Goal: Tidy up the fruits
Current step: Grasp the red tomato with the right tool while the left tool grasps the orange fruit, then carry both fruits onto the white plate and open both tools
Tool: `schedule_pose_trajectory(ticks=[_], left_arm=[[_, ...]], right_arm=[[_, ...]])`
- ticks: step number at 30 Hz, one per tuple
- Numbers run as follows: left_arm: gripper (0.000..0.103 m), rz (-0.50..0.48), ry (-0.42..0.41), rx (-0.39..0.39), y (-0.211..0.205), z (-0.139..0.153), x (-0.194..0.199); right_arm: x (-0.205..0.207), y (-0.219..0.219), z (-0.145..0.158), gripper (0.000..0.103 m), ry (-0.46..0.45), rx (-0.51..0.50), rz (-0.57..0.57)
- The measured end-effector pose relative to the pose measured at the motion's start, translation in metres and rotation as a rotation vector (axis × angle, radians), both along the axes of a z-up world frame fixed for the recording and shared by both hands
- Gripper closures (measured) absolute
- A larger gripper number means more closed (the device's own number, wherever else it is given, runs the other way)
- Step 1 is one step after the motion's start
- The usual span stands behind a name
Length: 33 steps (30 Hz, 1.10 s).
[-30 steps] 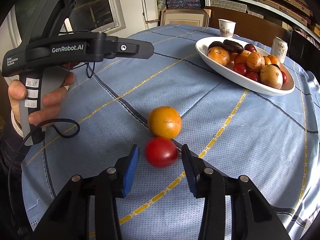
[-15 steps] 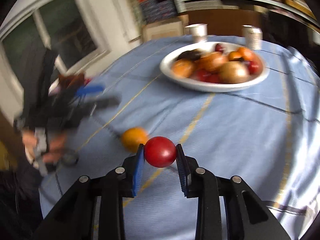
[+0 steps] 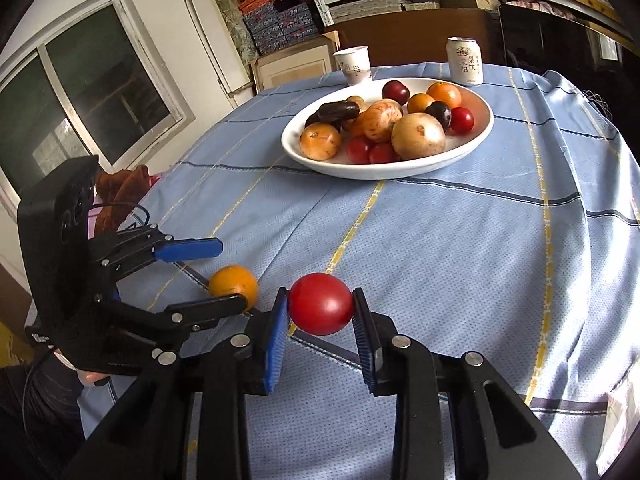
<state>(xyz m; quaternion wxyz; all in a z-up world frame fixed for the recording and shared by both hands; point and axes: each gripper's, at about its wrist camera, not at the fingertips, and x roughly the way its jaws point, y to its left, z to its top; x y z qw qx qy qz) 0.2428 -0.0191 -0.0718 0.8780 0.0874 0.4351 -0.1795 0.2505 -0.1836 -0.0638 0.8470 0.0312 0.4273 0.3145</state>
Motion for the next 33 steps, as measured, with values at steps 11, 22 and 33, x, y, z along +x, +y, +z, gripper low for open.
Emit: schedule_pose_trajectory(ticks=[11, 22, 33], left_arm=[[0.053, -0.028, 0.051, 0.013, -0.005, -0.009, 0.002], [0.065, -0.047, 0.047, 0.009, -0.008, -0.008, 0.000], [0.065, -0.011, 0.040, -0.112, 0.012, 0.009, -0.005]], right_arm=[[0.000, -0.001, -0.001, 0.071, 0.004, 0.000, -0.008], [0.003, 0.000, -0.006, 0.071, 0.024, 0.021, 0.005], [-0.005, 0.000, 0.002, 0.071, -0.039, 0.115, 0.050]])
